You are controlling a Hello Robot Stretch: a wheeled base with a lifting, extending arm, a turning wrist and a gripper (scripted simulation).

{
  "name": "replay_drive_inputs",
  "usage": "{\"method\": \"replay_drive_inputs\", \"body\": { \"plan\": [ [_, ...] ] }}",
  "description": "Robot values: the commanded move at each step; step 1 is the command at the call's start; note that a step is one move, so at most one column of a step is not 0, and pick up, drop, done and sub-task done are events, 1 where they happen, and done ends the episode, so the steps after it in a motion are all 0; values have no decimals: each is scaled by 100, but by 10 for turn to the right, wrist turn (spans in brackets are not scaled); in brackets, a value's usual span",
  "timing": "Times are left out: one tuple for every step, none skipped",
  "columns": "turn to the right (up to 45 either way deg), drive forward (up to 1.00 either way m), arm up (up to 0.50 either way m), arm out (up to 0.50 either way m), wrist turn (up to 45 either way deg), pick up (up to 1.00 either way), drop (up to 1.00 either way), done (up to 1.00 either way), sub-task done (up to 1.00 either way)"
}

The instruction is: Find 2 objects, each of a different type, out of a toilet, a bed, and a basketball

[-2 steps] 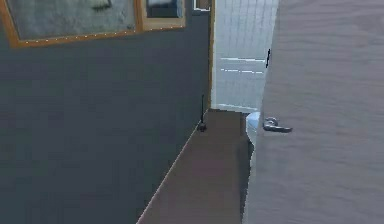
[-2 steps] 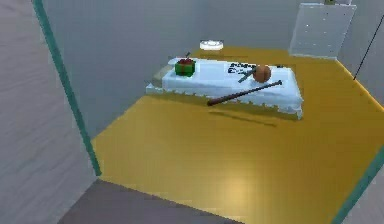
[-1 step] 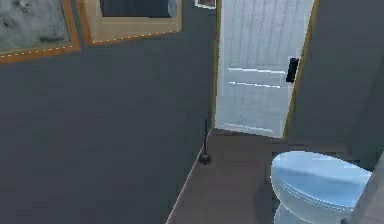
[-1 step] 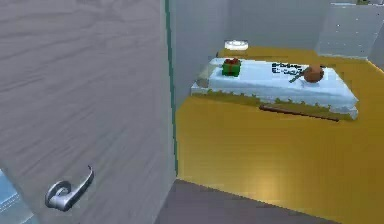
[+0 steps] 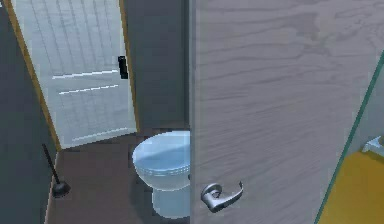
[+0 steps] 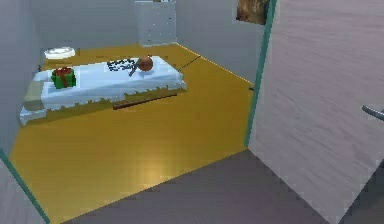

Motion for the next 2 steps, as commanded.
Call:
{"method": "replay_drive_inputs", "body": {
  "plan": [
    [0, 0, 0, 0, 0, 0, 0, 0, 100],
    [450, 0, 0, 0, 0, 0, 0, 0, 0]
  ]
}}
